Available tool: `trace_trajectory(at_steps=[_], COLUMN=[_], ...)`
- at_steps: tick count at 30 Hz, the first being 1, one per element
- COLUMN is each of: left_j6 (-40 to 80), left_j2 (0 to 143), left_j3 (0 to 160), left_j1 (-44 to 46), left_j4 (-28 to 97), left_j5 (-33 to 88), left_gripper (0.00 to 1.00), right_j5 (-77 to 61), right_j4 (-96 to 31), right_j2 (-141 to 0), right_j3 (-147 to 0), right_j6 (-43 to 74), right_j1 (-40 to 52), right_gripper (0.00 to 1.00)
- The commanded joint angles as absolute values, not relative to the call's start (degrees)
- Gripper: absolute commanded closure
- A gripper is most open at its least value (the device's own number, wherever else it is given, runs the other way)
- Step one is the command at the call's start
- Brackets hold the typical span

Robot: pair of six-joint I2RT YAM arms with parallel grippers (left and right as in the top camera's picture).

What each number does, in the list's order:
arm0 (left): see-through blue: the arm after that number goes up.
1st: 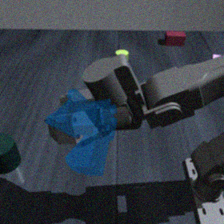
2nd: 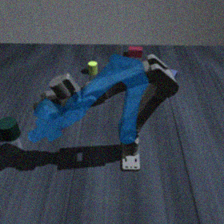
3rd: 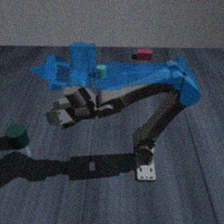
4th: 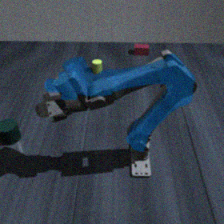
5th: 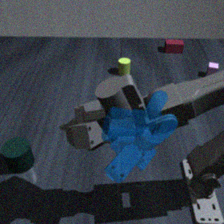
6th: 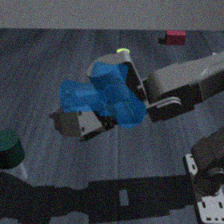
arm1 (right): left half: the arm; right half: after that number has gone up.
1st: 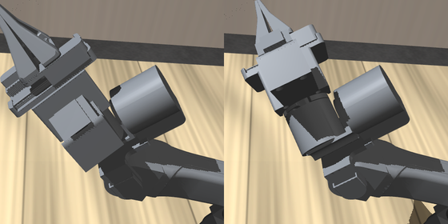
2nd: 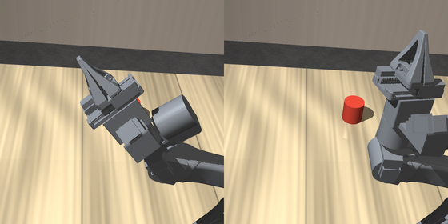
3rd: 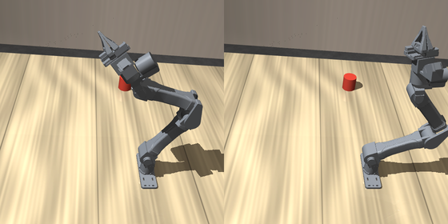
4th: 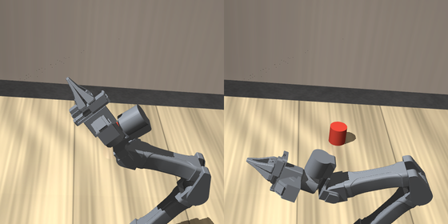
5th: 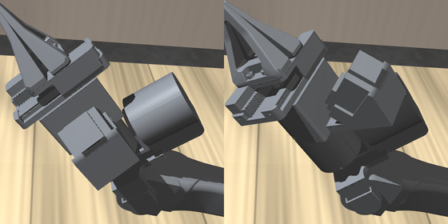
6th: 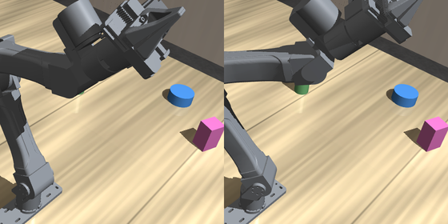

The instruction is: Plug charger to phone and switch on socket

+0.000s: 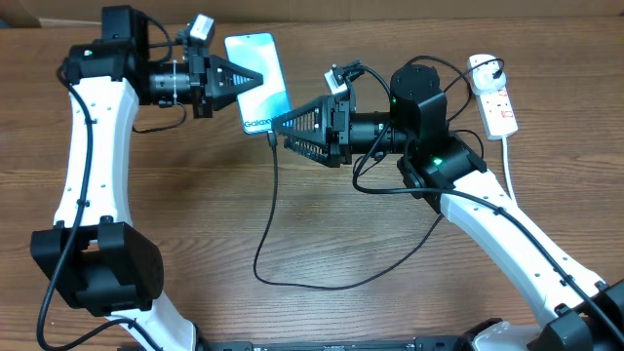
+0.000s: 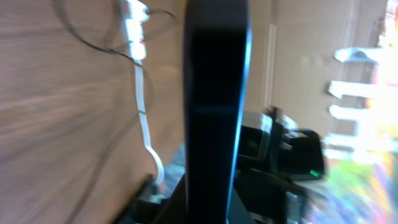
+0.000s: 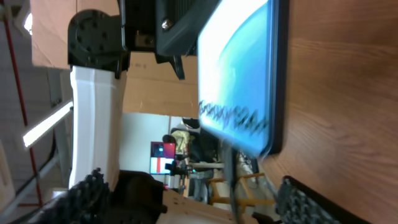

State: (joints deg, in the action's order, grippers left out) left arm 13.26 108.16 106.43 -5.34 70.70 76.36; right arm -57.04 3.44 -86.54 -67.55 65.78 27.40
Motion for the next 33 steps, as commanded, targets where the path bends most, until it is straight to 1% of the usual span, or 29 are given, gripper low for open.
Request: trace_trajectory(at_steps=[1, 5, 7, 12, 17, 21, 25, 33], left_j6=[12.19, 12.23, 12.21, 10.96, 8.1, 7.68, 7.73, 7.27], left_j2=[108.12, 108.2, 108.81, 111.9, 116.99, 121.21, 125.4, 131.94], left_j3=[106.98, 106.98, 106.98, 106.98, 106.98, 106.98, 106.98, 106.98], left_j1=[-6.79, -6.48, -5.91, -3.99, -0.84, 1.96, 4.23, 7.03], left_j4=[69.8, 67.22, 65.95, 64.03, 63.72, 61.1, 57.45, 54.33], left_j5=[68.05, 62.5, 61.34, 58.13, 54.59, 51.99, 50.65, 50.43], left_gripper=[0.96, 0.96, 0.96, 0.96, 0.96, 0.96, 0.96, 0.96], right_j5=[-56.6, -52.95, -49.82, -48.21, -46.39, -41.32, -40.93, -37.93], right_j4=[0.82, -7.7, -13.85, -19.92, -25.19, -30.0, -31.7, -31.88], right_j2=[-86.87, -86.87, -86.87, -86.87, -86.87, -86.87, -86.87, -86.87], right_j3=[-68.64, -68.64, -68.64, -68.64, -68.64, -68.64, -68.64, -68.64], right_j6=[62.22, 57.45, 52.97, 44.47, 40.77, 39.81, 37.39, 37.47], right_j1=[27.2, 27.2, 27.2, 27.2, 27.14, 27.14, 27.14, 27.14], right_gripper=[0.01, 0.0, 0.0, 0.0, 0.0, 0.0, 0.0, 0.0])
